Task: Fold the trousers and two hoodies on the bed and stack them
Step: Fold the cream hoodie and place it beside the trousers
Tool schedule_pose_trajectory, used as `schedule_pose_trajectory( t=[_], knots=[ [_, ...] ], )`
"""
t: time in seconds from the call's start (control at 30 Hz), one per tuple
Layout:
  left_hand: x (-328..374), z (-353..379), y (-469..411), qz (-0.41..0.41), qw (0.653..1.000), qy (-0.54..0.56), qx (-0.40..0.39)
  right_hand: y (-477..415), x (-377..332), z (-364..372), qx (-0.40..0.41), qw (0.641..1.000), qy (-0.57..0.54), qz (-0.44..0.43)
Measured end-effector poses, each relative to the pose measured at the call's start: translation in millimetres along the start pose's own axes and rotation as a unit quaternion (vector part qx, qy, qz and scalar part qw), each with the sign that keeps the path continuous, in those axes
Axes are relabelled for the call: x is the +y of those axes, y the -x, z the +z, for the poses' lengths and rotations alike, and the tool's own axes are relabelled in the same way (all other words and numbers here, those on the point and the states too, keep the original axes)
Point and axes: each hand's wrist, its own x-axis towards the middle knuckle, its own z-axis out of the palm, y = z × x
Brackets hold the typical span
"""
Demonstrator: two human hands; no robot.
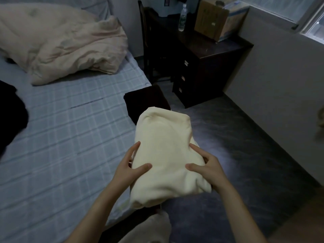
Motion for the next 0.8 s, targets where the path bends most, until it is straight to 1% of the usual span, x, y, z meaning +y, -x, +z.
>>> schedule_pose_trajectory(
  t=[0.27, 0.47, 0.67, 0.8],
  knots=[
    [-14.6, -1.0, -105.2, -0.046, 0.998, 0.030, -0.030, -105.7, -19.9, 2.4, -0.025, 0.998, 0.048, 0.017],
    [-19.3, -9.9, -146.6, -0.069, 0.995, 0.071, -0.004, -169.0, -37.8, 10.2, -0.065, 0.995, 0.079, 0.017],
    [-24.1, -0.9, -159.6, -0.115, 0.986, 0.109, 0.058, -236.9, -44.8, 14.3, -0.164, 0.979, 0.118, -0.003],
    [-29.4, 20.1, -159.6, -0.166, 0.967, 0.135, 0.141, -292.5, -43.7, 20.2, -0.271, 0.952, 0.143, -0.020]
  ],
)
